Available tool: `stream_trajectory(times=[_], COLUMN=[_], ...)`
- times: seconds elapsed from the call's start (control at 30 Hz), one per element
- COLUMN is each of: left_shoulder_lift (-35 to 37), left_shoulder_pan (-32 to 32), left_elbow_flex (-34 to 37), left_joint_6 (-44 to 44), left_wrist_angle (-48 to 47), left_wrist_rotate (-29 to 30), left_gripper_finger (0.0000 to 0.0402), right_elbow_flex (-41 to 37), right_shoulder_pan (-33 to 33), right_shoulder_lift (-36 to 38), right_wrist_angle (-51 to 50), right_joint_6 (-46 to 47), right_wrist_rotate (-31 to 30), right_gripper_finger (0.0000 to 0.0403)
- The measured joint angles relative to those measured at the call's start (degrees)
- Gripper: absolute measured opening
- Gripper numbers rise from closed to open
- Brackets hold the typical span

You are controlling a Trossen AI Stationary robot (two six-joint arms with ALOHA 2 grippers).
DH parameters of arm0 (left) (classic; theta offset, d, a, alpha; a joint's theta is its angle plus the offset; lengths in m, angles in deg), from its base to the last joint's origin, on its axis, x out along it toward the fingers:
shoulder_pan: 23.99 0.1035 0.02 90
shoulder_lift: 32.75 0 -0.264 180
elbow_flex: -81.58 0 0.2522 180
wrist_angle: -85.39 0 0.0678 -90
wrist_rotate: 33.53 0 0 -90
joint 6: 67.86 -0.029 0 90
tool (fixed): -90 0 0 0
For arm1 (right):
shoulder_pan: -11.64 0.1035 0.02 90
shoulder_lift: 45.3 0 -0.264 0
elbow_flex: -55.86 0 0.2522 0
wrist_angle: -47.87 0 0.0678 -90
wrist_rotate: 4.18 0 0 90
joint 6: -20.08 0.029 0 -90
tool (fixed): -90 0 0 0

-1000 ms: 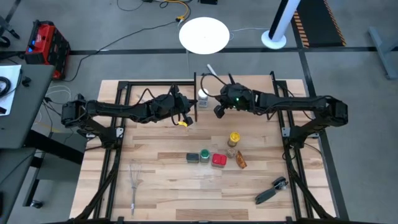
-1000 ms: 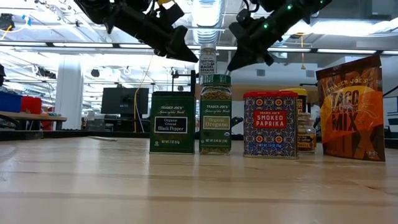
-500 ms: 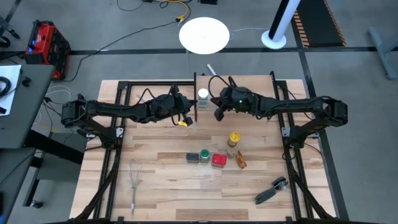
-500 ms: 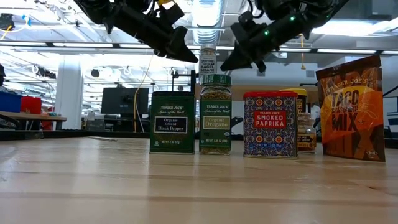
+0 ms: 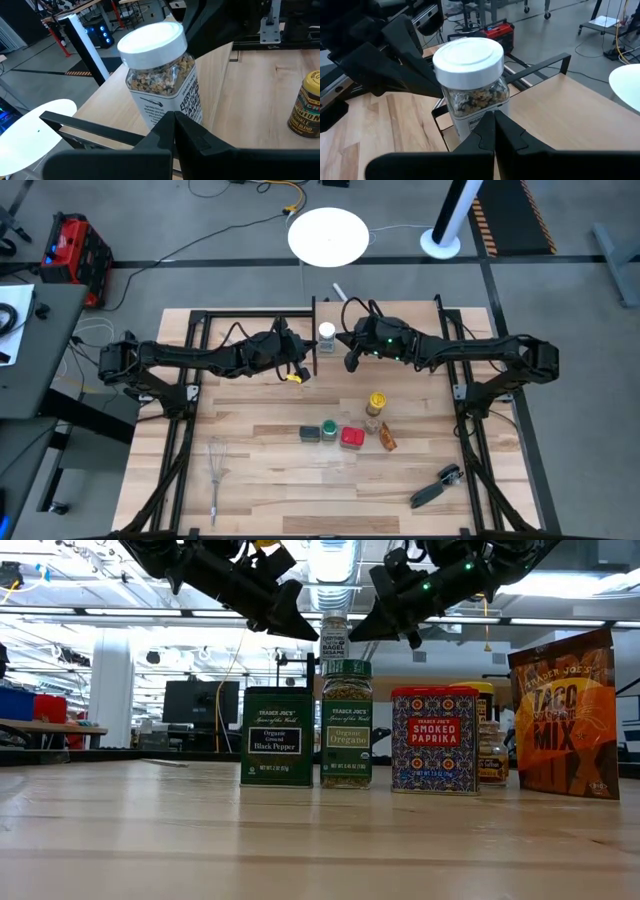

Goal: Shelf spices
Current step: Put the white seasoning bottle on the shelf

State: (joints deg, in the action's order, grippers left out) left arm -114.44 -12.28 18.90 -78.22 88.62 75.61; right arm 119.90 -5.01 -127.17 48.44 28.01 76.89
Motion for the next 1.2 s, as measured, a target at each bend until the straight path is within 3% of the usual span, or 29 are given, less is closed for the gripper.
stream_trajectory(times=[1.2], left_shoulder_lift=[0.0], left_shoulder_pan=[-2.27], left_elbow_flex=[-0.02], left_joint_6=[0.58], left_wrist_angle=[0.0], left_wrist_rotate=[0.53], left_gripper_finger=[0.0], right_elbow_flex=[0.0], right_shoulder_pan=[-0.31], right_shoulder_lift=[0.0], right_wrist_angle=[1.57], right_joint_6=[-0.93], right_wrist_rotate=[-0.02], right_gripper_finger=[0.0002])
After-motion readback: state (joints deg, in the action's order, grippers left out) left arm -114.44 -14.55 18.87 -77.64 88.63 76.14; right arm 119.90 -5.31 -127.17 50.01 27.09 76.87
